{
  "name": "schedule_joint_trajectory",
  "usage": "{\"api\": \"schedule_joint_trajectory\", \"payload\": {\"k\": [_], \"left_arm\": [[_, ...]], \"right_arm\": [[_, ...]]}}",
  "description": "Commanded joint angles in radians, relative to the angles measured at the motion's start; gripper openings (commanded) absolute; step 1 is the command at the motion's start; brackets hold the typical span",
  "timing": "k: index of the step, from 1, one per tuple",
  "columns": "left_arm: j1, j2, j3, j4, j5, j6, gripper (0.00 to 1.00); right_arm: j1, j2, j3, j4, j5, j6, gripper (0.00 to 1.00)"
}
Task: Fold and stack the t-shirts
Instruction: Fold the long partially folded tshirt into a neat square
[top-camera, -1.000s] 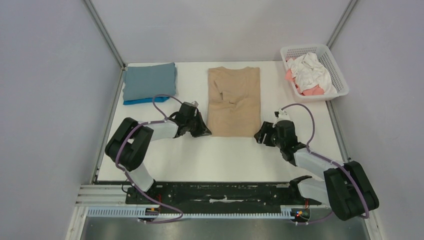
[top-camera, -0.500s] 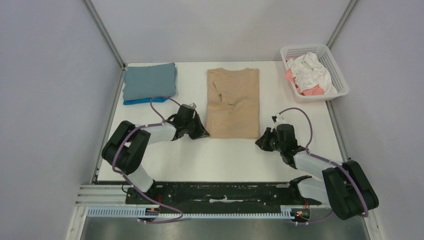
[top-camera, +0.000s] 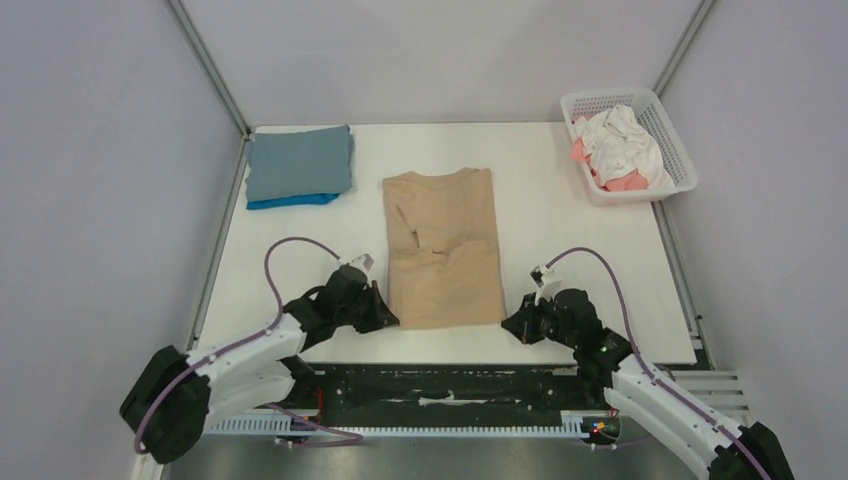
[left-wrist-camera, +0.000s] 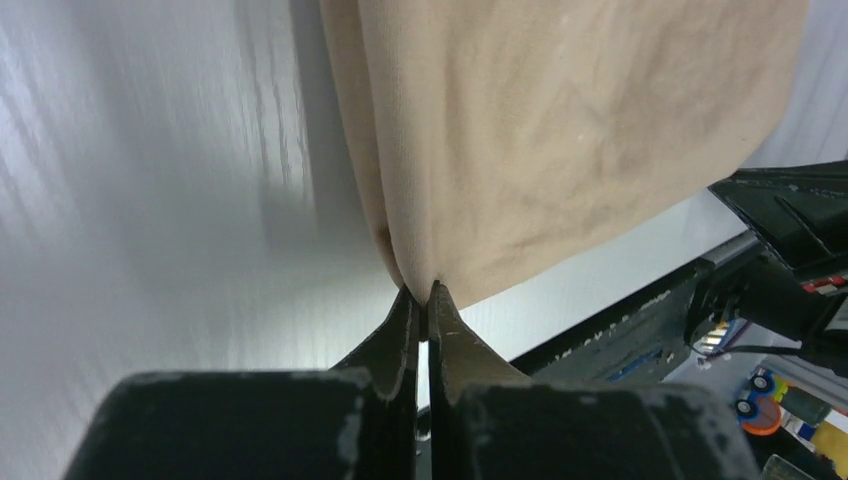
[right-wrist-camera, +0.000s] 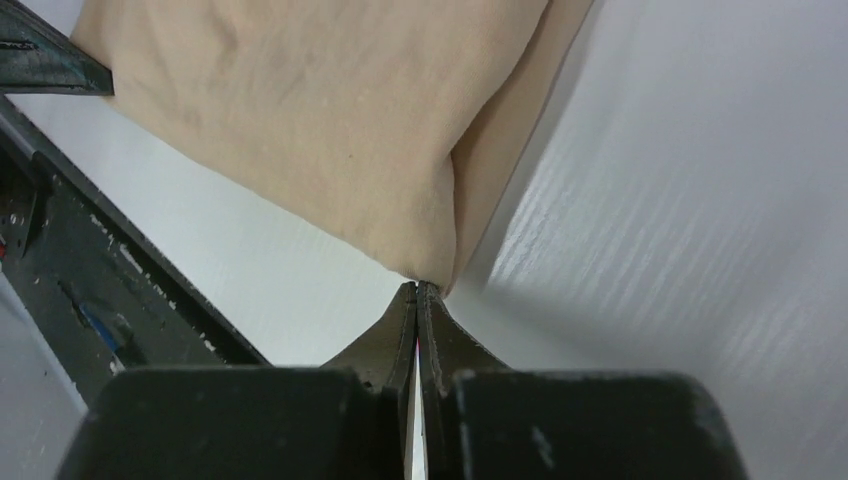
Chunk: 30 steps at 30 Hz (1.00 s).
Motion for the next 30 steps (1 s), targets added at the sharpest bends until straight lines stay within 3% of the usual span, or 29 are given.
{"api": "schedule_joint_trajectory", "payload": {"k": [1,7,10,15,18,20,21,23,30], "left_arm": [[-0.032,-0.206,-0.061,-0.116,-0.034,-0.088,0.02],[-0.034,-0.343,-0.080,-0.133,-0.072,-0.106,0.02],[-0.035,-0.314,-0.083,-0.117,-0.075,-0.108,0.02],[-0.035,-0.228,-0.084,-0.075,-0.066,-0.109,0.02],[-0.035,-0.209,-0.096,-0.050,-0.068,-0.117,0.02],[-0.035,-0.207,-0.096,-0.050,-0.074,-0.119,0.02],[-0.035,-0.211,-0.095,-0.051,-0.081,-0.120,0.02],[-0.034,-0.221,-0.086,-0.054,-0.089,-0.117,0.02],[-0.034,-0.271,-0.023,-0.101,-0.121,-0.097,0.02]], "right_arm": [[0.054,-0.092,-0.032,-0.049,-0.025,0.010,0.00],[0.070,-0.115,-0.022,0.027,-0.016,-0.041,0.00],[0.070,-0.063,-0.018,0.052,-0.018,-0.050,0.09],[0.072,0.072,-0.016,0.099,-0.028,-0.083,0.35],[0.073,0.126,-0.019,0.133,-0.019,-0.091,0.35],[0.074,0.150,-0.024,0.170,-0.049,-0.083,0.29],[0.075,0.162,-0.026,0.195,-0.069,-0.080,0.14],[0.079,0.180,-0.020,0.212,-0.083,-0.082,0.00],[0.086,0.127,0.021,0.243,-0.041,-0.099,0.00]]}}
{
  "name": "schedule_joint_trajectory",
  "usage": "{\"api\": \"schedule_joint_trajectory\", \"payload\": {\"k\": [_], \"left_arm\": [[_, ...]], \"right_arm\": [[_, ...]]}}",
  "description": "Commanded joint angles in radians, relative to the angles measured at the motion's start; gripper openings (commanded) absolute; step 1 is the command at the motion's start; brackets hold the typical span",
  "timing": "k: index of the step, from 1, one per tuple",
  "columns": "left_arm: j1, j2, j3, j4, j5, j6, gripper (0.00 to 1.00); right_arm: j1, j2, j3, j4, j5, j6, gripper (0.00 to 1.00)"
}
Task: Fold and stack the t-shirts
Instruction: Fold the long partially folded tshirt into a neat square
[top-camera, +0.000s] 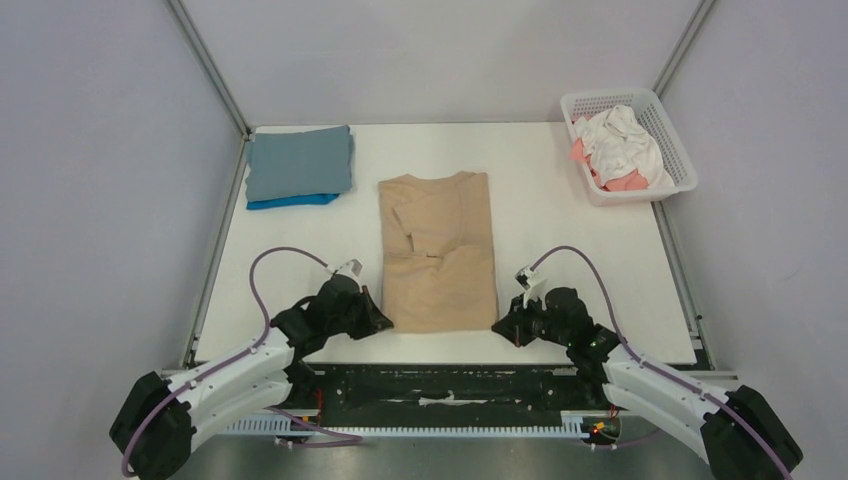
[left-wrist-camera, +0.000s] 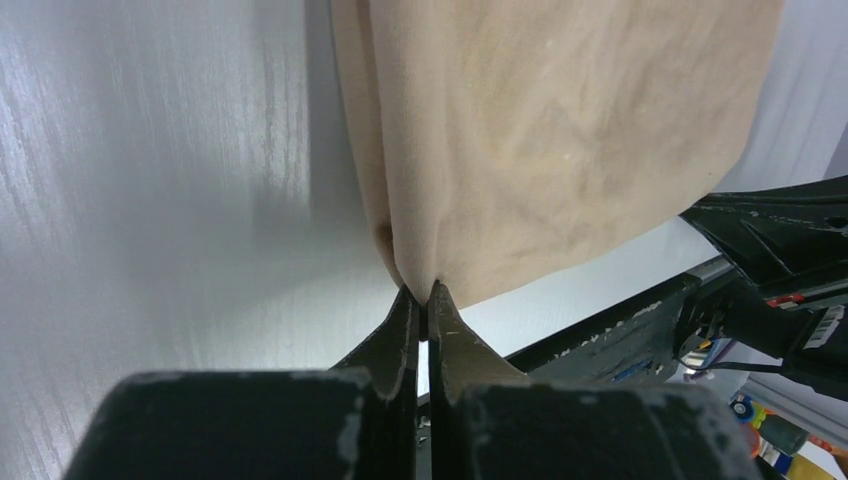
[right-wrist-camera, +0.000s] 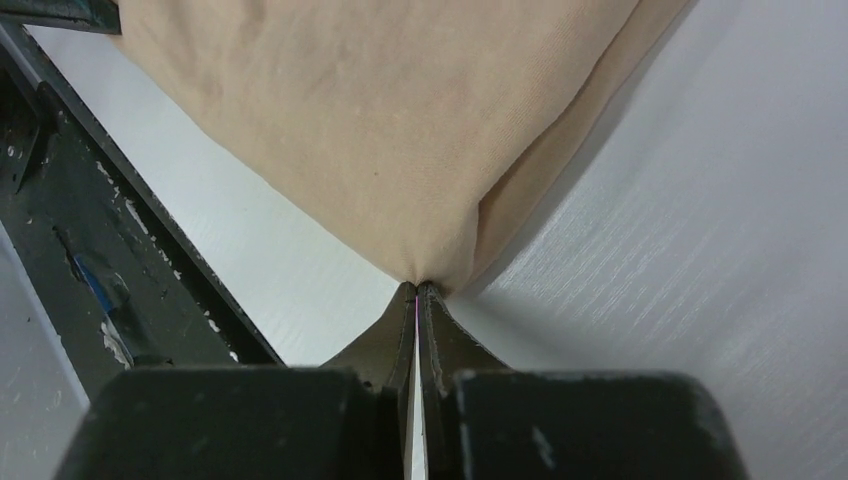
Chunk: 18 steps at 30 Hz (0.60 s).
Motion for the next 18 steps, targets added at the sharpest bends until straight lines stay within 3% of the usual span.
{"api": "schedule_joint_trajectory", "payload": {"k": [1,8,13,18], "left_arm": [[-0.002,-0.038,0.071,0.010,-0.051,-0.002,0.02],[-0.002,0.030,0.182,0.042,-0.073,0.017,0.02],[0.002,0.101,0.286,0.027,-0.166,0.032,0.02],[0.061,0.190,0.414,0.019,-0.220,0.051,0.02]], "right_arm": [[0.008,-0.049,0.043,0.041,0.050,-0.024,0.00],[0.008,-0.022,0.085,0.130,0.124,-0.030,0.00],[0.009,0.007,0.144,0.185,0.195,-0.081,0.00],[0.010,0.110,0.237,0.298,0.289,-0.117,0.00]]}}
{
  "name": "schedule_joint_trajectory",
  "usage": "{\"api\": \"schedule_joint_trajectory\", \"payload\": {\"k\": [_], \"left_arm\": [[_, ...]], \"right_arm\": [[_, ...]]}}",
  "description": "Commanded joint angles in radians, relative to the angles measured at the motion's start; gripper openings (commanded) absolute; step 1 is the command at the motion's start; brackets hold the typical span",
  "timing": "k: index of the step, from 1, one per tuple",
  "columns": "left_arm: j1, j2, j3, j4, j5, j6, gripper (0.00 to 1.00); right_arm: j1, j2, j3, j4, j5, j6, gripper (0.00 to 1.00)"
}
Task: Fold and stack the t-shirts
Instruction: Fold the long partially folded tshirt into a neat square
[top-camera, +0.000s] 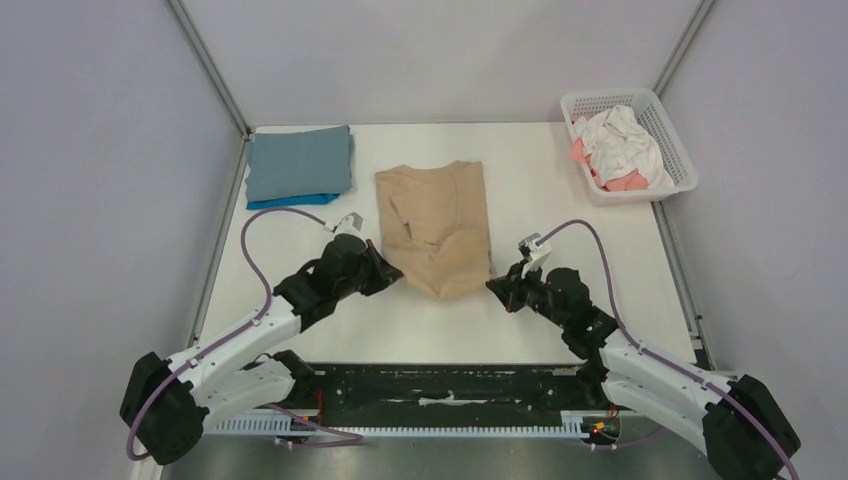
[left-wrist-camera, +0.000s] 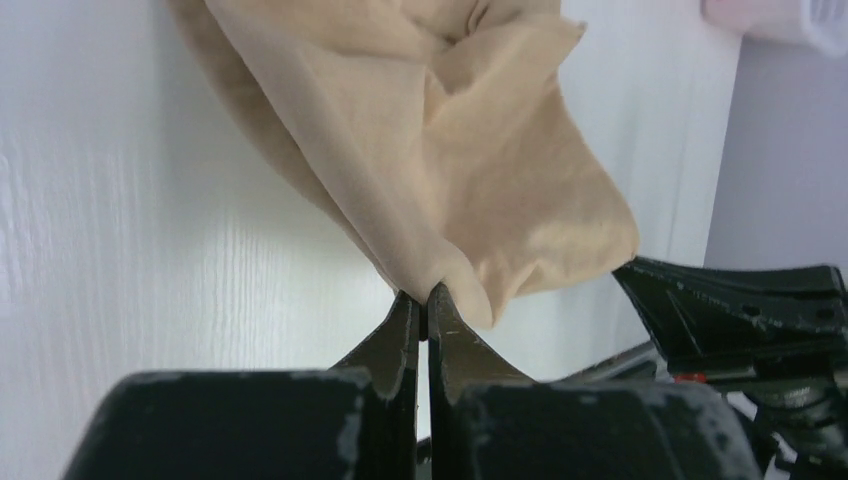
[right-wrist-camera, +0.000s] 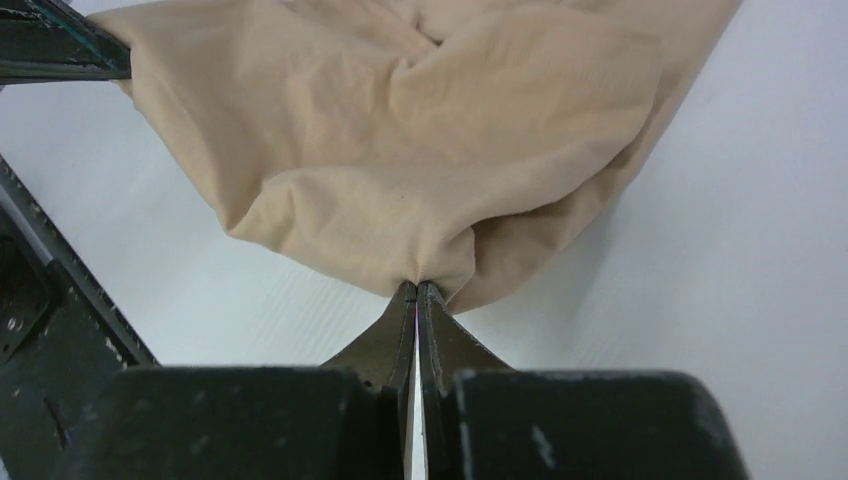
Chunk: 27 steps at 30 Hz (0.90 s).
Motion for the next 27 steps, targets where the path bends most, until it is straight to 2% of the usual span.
{"api": "schedule_joint_trajectory", "payload": {"k": [1,5,9,13,17,21,24,27], "left_arm": [[0.067,0.082,0.146,0.027,-0.085,0.055,0.02],[0.181,0.214,0.283,0.055,-0.025,0.109,0.02],[0.286,0.376,0.443,0.087,0.049,0.135,0.02],[0.371,0.567,0.631,0.097,0.152,0.149,0.02],[0.437,0.752,0.807,0.094,0.168,0.163,0.02],[0.476,0.968,0.994,0.075,0.262,0.169,0.02],[0.499,1.095,1.105,0.066,0.279,0.165,0.02],[0.513,1.213,1.202,0.052,0.312,0.169,0.02]], "right_arm": [[0.004,0.098,0.129,0.195,0.121,-0.063,0.00],[0.002,0.248,0.265,0.261,0.258,-0.128,0.00],[-0.005,0.399,0.446,0.300,0.332,-0.207,0.00],[-0.076,0.577,0.632,0.328,0.272,-0.207,0.00],[-0.154,0.752,0.766,0.366,0.205,-0.156,0.00],[-0.189,0.911,0.889,0.392,0.161,-0.152,0.00],[-0.220,1.029,0.980,0.408,0.143,-0.149,0.00],[-0.245,1.146,1.090,0.361,0.145,-0.137,0.00]]}}
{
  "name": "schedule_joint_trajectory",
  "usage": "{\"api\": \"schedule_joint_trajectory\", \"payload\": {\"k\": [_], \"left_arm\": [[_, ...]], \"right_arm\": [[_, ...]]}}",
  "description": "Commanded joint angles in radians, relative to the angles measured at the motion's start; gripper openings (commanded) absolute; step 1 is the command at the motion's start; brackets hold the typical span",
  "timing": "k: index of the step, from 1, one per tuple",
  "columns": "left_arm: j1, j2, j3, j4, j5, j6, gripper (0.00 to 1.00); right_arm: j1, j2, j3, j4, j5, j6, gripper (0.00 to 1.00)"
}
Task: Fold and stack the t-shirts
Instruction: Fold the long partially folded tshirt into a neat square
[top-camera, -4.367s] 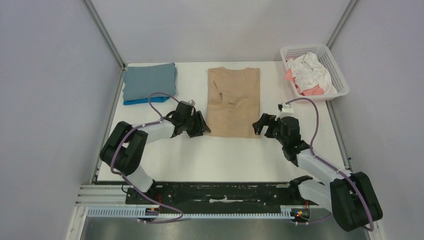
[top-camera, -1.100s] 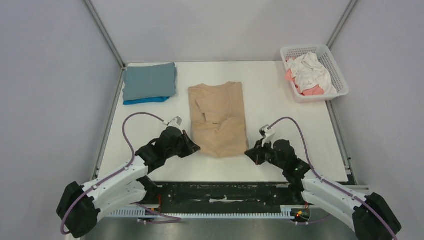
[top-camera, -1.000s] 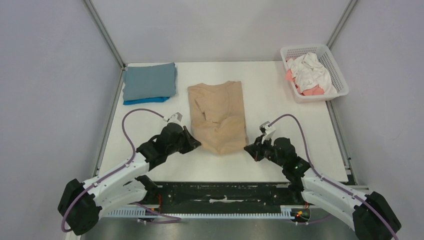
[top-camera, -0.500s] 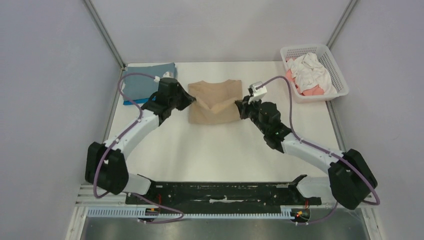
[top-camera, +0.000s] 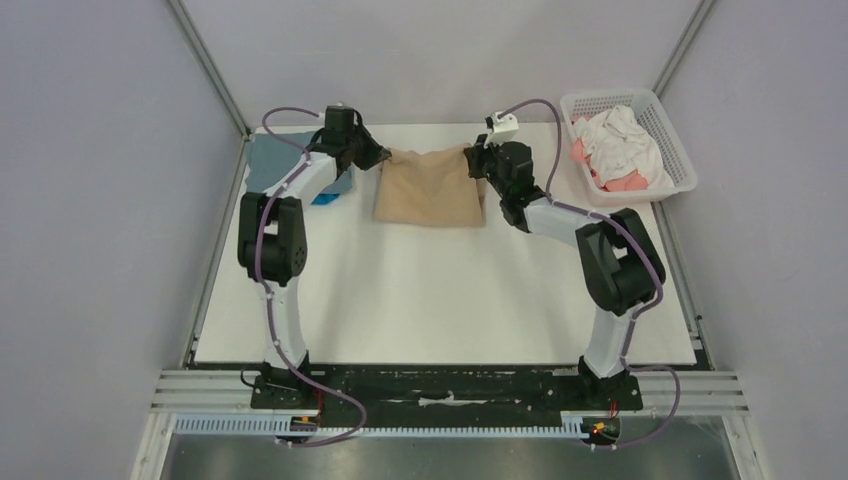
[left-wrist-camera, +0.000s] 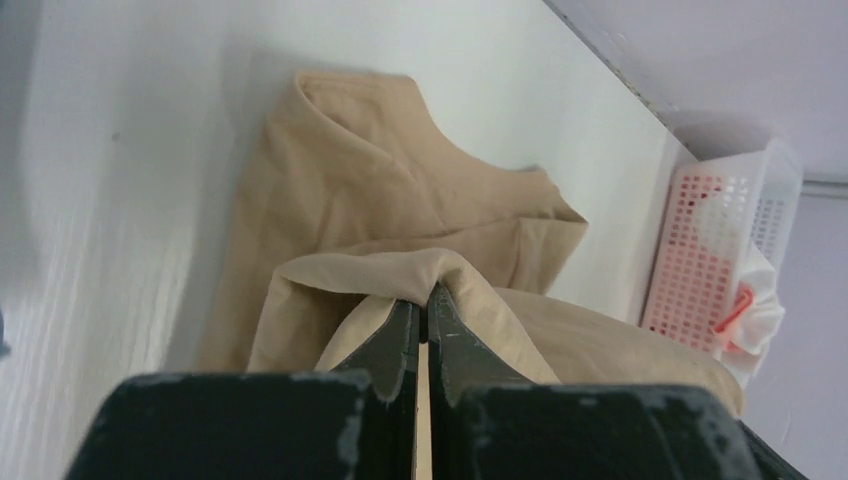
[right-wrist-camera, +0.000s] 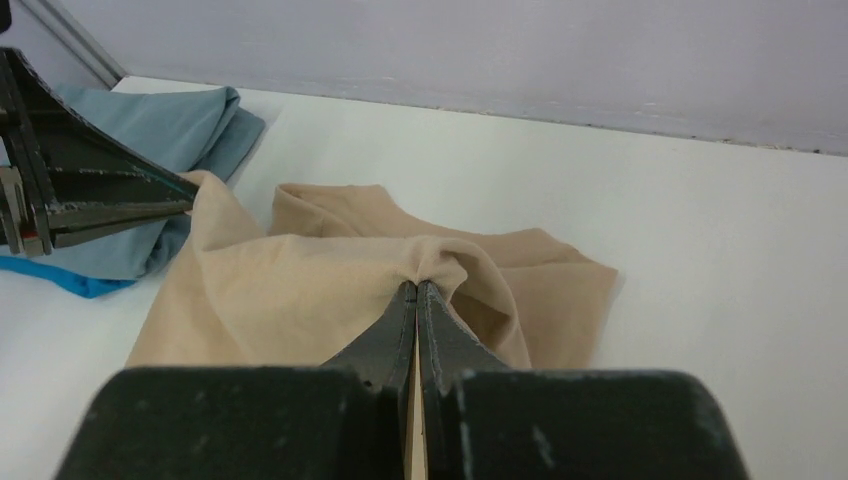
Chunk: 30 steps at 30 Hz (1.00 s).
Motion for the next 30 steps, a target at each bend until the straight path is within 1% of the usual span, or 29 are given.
{"api": "schedule_joint_trajectory", "payload": {"k": [1,5,9,14,17,19,20,22,25,27,30], "left_arm": [[0.019,0.155,0.164,-0.025,0.084,0.046,0.02],[0.023,0.298,0.307,-0.073,0.129,0.051,0.02],[0.024,0.377,0.417,-0.076,0.158,0.051,0.02],[0.023,0.410,0.448,-0.035,0.139,0.041,0.04],[0.021,0.431,0.454,0.001,0.181,0.019,0.03],[0.015,0.447,0.452,0.004,0.228,-0.004,0.02],[0.011,0.450,0.441,0.001,0.258,-0.018,0.02],[-0.004,0.429,0.384,-0.018,0.272,-0.030,0.02],[-0.038,0.358,0.247,-0.014,0.209,-0.034,0.02],[-0.060,0.310,0.160,-0.009,0.201,-0.028,0.02],[-0.093,0.235,0.022,-0.018,0.201,-0.006,0.02]], "right_arm": [[-0.033,0.134,0.155,0.035,-0.030,0.019,0.00],[-0.061,0.234,0.194,0.050,0.003,0.067,0.00],[-0.086,0.280,0.212,0.069,0.084,0.104,0.00],[-0.100,0.271,0.165,0.099,0.194,0.105,0.00],[-0.113,0.272,0.135,0.098,0.177,0.137,0.00],[-0.117,0.287,0.148,0.053,0.119,0.155,0.00],[-0.117,0.286,0.133,0.052,0.096,0.165,0.00],[-0.112,0.266,0.057,0.098,0.047,0.192,0.00],[-0.108,0.226,-0.071,0.127,0.001,0.260,0.00],[-0.100,0.195,-0.141,0.103,-0.035,0.296,0.00],[-0.071,0.110,-0.306,0.101,-0.068,0.319,0.00]]}}
